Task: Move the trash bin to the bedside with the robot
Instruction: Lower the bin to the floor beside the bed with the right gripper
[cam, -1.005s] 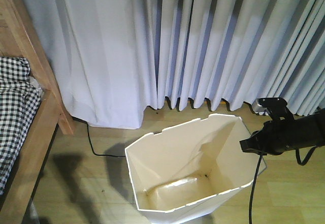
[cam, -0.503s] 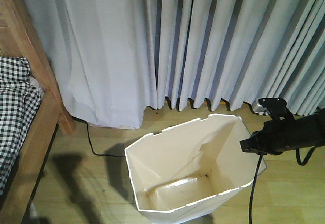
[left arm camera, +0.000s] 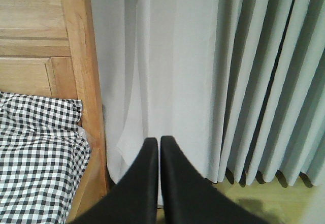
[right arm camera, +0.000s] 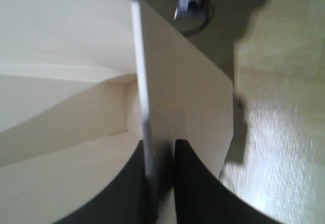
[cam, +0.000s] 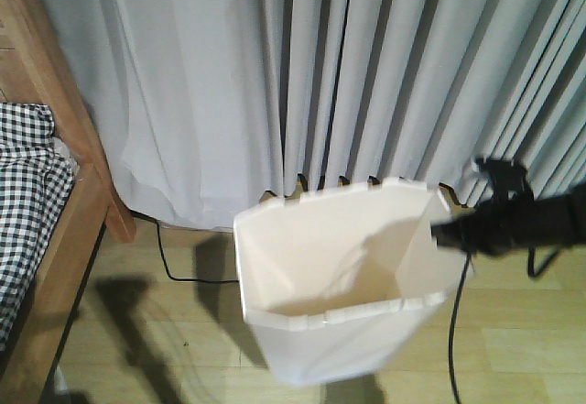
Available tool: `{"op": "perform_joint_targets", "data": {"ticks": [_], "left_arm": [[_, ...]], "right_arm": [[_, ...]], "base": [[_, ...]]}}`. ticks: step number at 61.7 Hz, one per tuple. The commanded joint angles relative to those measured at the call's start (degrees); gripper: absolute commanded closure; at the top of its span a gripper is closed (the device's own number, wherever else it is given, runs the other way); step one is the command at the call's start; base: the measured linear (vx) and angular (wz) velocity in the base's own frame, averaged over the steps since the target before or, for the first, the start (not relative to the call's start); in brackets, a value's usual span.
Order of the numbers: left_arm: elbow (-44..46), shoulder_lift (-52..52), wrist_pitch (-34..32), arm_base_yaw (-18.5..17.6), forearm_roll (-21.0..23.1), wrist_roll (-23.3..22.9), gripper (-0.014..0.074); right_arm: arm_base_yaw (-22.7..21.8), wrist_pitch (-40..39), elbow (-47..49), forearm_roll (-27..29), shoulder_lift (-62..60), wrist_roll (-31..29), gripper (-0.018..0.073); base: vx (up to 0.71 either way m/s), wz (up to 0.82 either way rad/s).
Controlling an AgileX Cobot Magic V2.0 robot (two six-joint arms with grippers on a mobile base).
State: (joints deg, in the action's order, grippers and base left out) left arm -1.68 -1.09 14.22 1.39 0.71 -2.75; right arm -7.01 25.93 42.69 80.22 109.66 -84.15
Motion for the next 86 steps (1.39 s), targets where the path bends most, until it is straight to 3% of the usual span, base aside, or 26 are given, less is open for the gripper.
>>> {"op": "perform_joint_targets", "data": {"ticks": [1, 19, 30, 45, 61, 86], "left_arm": [[-1.7, -0.6, -4.0, -0.1, 0.2, -0.5, 0.0602], [-1.7, -0.6, -4.0, -0.1, 0.2, -0.5, 0.0602], [-1.7, -0.6, -4.0, -0.1, 0.2, -0.5, 0.0602], [-1.7, -0.6, -4.0, -0.1, 0.2, -0.5, 0.0602], [-1.7, -0.6, -4.0, -0.1, 0.2, -0.5, 0.0602], [-1.7, -0.6, -4.0, -0.1, 0.2, -0.5, 0.0602]], "right_arm": [[-0.2, 7.2, 6.0, 6.3, -1.0, 3.1, 0.0563], [-0.5, 9.7, 20.4, 0.8, 12.5, 8.8, 0.0562], [-4.6, 17.2, 28.1, 0.7, 21.3, 11.0, 0.0562], [-7.1, 19.3, 31.7, -3.6, 29.4, 9.1, 0.0562], [-7.1, 18.4, 32.3, 3.0, 37.3, 0.3, 0.0562], [-6.9, 22.9, 42.7, 5.3, 50.0, 0.4, 0.0562]], "base": [[0.00, 0.00], [0.00, 0.00], [0.00, 0.00], [0.00, 0.00], [0.00, 0.00], [0.00, 0.00]]}}
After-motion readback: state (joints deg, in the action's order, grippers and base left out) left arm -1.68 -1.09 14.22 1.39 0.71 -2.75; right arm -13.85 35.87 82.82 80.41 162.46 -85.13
